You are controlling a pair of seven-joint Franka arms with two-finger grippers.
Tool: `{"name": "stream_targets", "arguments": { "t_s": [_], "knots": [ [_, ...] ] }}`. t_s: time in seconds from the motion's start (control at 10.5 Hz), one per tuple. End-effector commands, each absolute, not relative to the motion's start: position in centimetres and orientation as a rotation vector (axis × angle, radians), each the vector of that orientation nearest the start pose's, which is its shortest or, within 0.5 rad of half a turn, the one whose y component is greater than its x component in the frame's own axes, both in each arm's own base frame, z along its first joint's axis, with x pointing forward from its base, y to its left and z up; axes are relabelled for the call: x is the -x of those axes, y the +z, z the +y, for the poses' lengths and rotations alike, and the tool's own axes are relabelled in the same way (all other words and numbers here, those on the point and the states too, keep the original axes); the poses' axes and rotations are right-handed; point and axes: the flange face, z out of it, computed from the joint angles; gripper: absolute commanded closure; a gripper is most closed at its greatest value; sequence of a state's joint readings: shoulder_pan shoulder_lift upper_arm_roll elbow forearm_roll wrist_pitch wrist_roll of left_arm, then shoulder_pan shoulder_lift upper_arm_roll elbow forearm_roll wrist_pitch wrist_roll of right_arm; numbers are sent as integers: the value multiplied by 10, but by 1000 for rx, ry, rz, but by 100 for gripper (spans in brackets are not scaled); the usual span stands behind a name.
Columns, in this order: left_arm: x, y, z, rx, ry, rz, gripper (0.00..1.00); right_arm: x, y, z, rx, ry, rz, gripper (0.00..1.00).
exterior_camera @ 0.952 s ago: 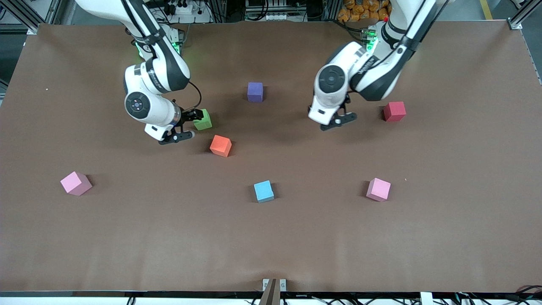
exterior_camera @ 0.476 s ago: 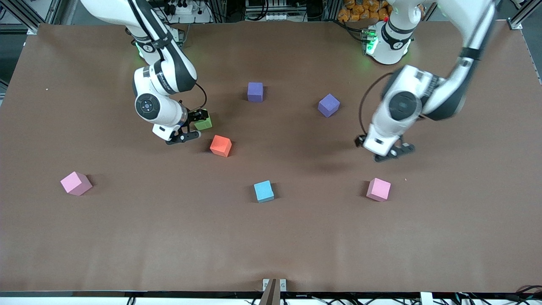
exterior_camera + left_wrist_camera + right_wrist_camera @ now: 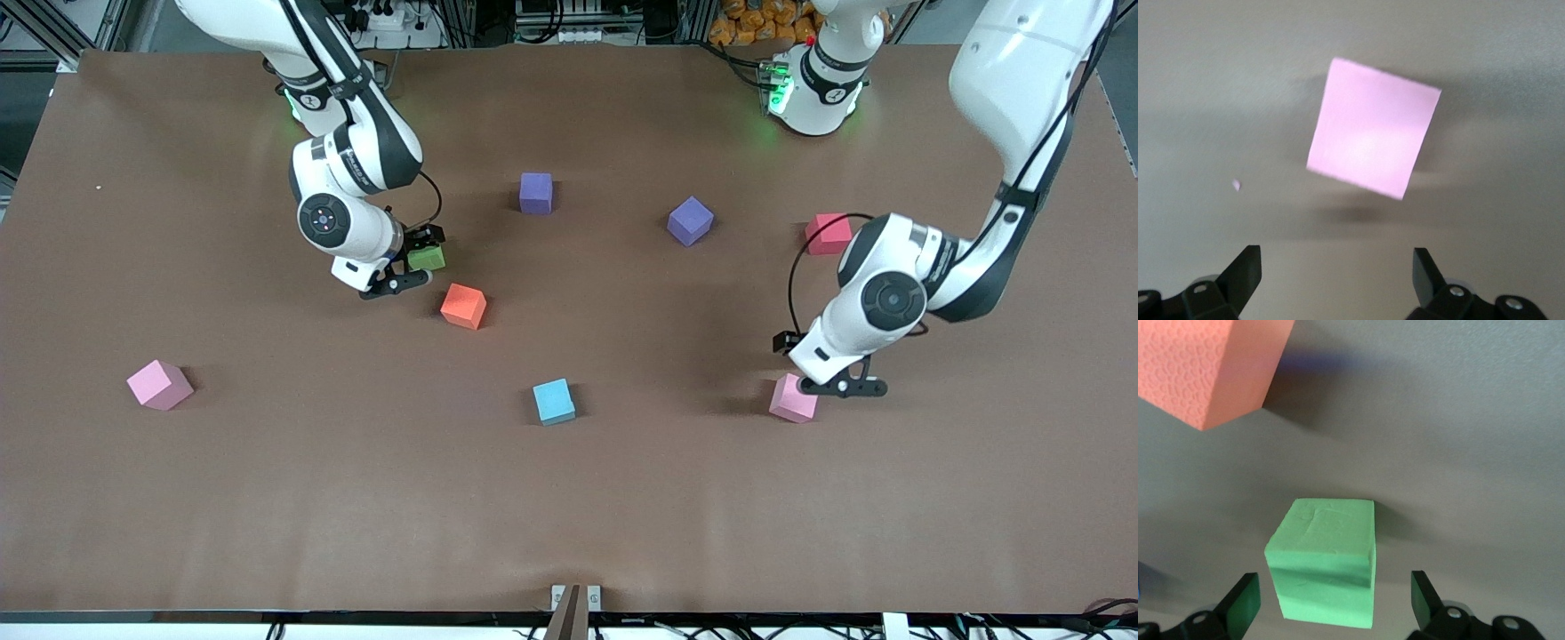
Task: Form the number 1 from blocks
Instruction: 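Grasp the green cube with the right gripper while the left gripper grasps the pink cube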
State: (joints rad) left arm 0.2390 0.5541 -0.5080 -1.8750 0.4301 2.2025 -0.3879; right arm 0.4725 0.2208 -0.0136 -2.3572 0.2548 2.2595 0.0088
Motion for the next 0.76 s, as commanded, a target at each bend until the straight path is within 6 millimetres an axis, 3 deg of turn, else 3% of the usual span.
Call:
{"name": "stream_targets", "arguments": {
  "t_s": [0.0, 0.19, 0.67],
  "knots": [
    [-623, 247, -138, 3024, 100, 285, 0, -417, 209, 221, 2972, 538, -380, 0],
    [-634, 248, -142, 3044, 81, 276, 0, -413, 201, 223, 2974, 564, -386, 0],
    [-643, 228, -152, 3066, 25, 326, 0, -406, 189, 232, 2966, 578, -386, 0]
  ]
}}
